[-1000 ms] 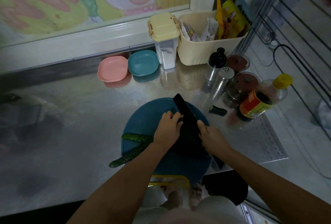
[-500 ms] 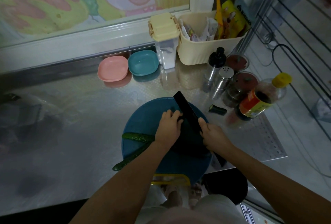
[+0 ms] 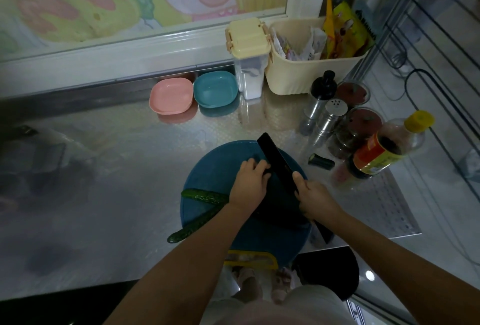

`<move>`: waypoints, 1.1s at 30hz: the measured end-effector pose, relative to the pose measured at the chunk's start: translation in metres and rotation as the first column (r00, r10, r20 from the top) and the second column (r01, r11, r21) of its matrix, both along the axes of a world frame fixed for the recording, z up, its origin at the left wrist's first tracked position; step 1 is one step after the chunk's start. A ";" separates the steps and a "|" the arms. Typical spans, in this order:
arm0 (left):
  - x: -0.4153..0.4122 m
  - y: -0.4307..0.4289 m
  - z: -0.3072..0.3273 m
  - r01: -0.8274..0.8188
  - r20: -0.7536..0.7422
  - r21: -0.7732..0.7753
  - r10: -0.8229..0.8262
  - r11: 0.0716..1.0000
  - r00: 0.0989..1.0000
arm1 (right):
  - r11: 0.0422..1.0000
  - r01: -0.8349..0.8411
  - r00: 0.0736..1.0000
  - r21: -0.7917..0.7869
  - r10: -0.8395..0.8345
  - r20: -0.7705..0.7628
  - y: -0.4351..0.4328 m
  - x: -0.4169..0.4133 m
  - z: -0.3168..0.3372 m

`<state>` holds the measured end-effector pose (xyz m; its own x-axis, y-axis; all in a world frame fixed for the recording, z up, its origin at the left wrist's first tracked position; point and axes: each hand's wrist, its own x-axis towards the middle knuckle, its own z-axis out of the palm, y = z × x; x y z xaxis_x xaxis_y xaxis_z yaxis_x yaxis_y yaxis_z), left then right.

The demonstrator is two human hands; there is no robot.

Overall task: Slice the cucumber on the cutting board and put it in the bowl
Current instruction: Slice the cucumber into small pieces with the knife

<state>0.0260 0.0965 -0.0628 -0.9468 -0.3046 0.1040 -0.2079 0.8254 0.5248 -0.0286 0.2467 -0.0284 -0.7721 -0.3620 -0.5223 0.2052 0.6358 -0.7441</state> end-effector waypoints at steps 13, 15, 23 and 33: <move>0.000 -0.001 0.001 -0.002 -0.001 -0.013 0.002 1.000 1.000 | 0.996 -0.081 0.993 0.035 0.084 -0.079 -0.007 0.004 0.002; 0.001 0.000 0.002 -0.002 -0.003 -0.016 0.002 1.000 1.000 | 0.989 -0.114 0.988 0.089 0.122 -0.093 -0.012 0.005 0.003; 0.002 -0.001 0.002 0.016 -0.016 -0.015 -0.016 1.000 1.000 | 0.986 -0.135 0.980 0.099 0.147 -0.130 -0.010 0.005 0.001; 0.006 -0.005 0.004 0.061 0.008 0.008 -0.061 0.998 0.998 | 0.997 -0.075 0.994 0.018 0.076 -0.082 0.001 0.005 0.001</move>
<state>0.0321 0.0918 -0.0592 -0.9645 -0.2471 0.0938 -0.1617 0.8325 0.5299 -0.0233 0.2480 -0.0279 -0.7834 -0.4136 -0.4638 0.0944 0.6584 -0.7467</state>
